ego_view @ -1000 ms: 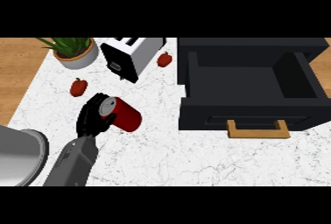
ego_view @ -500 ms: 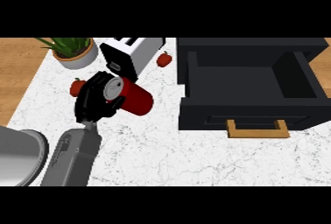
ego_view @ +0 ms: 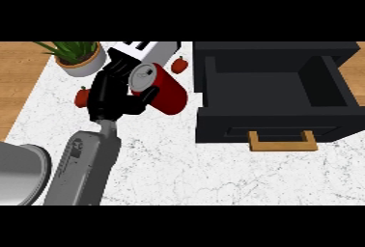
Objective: Pick up the can, place it into the drawer and close the drawer
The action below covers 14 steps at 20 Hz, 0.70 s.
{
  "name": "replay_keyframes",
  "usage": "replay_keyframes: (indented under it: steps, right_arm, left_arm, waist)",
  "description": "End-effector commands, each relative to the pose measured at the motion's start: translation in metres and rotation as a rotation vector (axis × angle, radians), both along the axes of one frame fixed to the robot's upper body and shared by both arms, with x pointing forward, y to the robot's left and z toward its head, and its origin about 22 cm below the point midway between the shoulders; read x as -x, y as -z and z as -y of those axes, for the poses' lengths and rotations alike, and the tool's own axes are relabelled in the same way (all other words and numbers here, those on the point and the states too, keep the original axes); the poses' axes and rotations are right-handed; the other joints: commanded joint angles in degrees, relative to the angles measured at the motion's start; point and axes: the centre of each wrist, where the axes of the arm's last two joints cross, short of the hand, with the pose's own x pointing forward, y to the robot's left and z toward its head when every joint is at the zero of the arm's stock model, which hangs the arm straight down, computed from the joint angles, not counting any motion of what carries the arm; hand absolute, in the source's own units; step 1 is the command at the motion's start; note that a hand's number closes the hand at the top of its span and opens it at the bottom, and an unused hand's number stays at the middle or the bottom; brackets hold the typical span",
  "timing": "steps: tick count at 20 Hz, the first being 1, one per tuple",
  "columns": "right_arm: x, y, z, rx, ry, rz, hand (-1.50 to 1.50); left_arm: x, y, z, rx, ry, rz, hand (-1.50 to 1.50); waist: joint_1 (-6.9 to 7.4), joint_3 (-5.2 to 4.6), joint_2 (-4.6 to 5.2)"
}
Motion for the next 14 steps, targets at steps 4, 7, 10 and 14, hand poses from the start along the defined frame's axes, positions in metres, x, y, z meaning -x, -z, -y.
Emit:
replay_keyframes:
  steps: [4, 7, 10, 14]
  right_arm:
    - [-0.004, 0.009, -0.002, -0.008, -0.011, 0.013, -1.50]
    - [-0.001, 0.011, 0.003, -0.003, -0.017, 0.003, -1.50]
    - [-0.003, -0.008, -0.017, -0.006, -0.004, 0.023, -1.50]
    - [-0.009, 0.014, 0.002, -0.019, -0.018, 0.002, -1.50]
  left_arm:
    - [-0.006, -0.042, 0.041, -0.039, 0.006, 0.032, 1.50]
    - [-0.018, -0.061, 0.049, -0.042, 0.006, 0.037, 1.50]
    - [-0.033, -0.067, 0.037, -0.045, 0.016, 0.032, 1.50]
    - [-0.032, -0.085, 0.090, -0.057, 0.025, 0.038, 1.50]
  waist:
    - [-0.31, 0.01, 0.08]
    - [-0.47, 0.01, 0.15]
    - [-0.40, -0.02, 0.18]
    - [-0.70, 0.01, 0.21]
